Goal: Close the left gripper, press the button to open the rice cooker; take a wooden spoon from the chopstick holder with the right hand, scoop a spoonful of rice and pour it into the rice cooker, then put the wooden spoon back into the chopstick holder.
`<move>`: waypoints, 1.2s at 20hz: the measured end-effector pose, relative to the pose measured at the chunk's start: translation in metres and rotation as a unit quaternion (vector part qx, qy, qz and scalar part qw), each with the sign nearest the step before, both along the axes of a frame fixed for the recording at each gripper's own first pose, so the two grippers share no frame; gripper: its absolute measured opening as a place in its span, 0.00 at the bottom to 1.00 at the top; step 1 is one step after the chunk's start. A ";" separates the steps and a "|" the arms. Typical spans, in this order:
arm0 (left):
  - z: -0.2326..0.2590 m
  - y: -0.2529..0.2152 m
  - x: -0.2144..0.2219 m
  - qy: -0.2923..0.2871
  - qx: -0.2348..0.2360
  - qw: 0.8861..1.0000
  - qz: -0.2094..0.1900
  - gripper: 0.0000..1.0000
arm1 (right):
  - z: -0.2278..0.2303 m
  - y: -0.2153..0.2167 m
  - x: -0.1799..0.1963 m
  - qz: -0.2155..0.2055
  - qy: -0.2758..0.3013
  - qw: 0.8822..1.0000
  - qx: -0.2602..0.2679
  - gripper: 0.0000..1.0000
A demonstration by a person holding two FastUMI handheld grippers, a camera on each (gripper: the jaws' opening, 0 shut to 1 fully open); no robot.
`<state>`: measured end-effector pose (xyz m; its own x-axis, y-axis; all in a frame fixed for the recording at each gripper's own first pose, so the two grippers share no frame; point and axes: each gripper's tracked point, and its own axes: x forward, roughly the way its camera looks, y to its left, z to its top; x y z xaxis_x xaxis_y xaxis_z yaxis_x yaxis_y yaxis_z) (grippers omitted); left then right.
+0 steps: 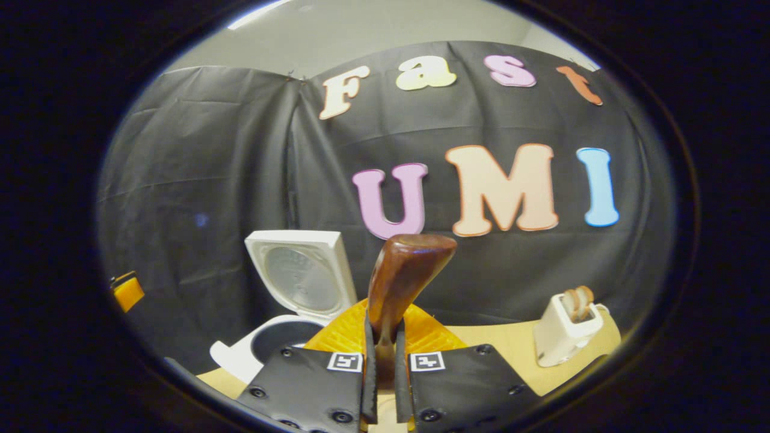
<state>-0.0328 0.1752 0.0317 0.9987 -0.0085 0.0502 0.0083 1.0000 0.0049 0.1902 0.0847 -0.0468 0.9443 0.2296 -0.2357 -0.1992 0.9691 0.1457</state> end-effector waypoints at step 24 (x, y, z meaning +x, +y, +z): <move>0.009 -0.129 0.029 0.004 0.035 0.997 -0.062 0.91 | -0.142 -0.264 -0.098 -0.178 0.135 0.974 -0.043 0.15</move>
<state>-0.0042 0.0460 0.0411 0.9900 -0.1359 0.0372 0.1329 0.9884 0.0735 0.0927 -0.1795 -0.1885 0.8616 -0.1330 -0.4899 0.1862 0.9806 0.0613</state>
